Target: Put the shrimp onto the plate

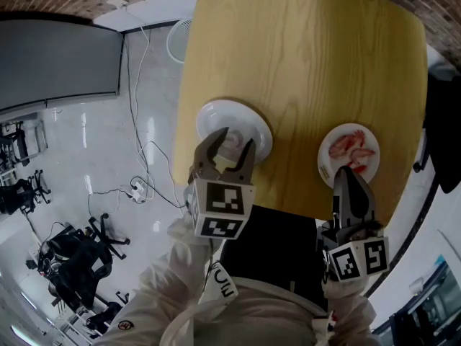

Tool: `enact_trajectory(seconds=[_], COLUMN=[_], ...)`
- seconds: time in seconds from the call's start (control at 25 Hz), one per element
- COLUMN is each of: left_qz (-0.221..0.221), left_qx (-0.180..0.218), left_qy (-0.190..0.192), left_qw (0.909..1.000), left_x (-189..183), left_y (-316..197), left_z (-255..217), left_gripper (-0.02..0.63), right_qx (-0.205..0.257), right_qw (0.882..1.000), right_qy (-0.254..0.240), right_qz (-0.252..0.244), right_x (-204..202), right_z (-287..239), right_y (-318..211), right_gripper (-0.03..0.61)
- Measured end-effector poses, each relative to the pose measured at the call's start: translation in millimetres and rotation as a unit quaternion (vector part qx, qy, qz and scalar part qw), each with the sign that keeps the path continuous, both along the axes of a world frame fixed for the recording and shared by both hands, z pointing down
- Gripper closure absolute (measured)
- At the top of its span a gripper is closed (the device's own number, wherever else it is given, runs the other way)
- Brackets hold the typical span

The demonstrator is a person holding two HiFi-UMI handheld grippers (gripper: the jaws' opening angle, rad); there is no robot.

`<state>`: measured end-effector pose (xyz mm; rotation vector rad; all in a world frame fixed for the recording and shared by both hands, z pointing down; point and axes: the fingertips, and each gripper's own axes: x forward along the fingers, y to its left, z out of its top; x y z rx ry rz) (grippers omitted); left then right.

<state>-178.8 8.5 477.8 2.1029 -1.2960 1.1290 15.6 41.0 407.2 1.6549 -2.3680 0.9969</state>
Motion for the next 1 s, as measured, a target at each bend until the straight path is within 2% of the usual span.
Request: enact_trajectory(seconds=[0.4,1.0], left_qz=[0.009,0.024], left_qx=[-0.023,-0.036], left_qy=[0.008,0.015], left_qw=[0.9997,0.9989], left_x=[-17,-18], left_y=[0,1], left_z=[16,24], left_gripper=[0.403,0.405], right_qx=[-0.008,-0.012], right_qw=[1.000,1.000], right_qy=[0.003,0.008], right_qz=[-0.001,0.011], right_x=[-23,-32], right_z=[5,7], right_y=[-6,-8], right_gripper=[0.554,0.554])
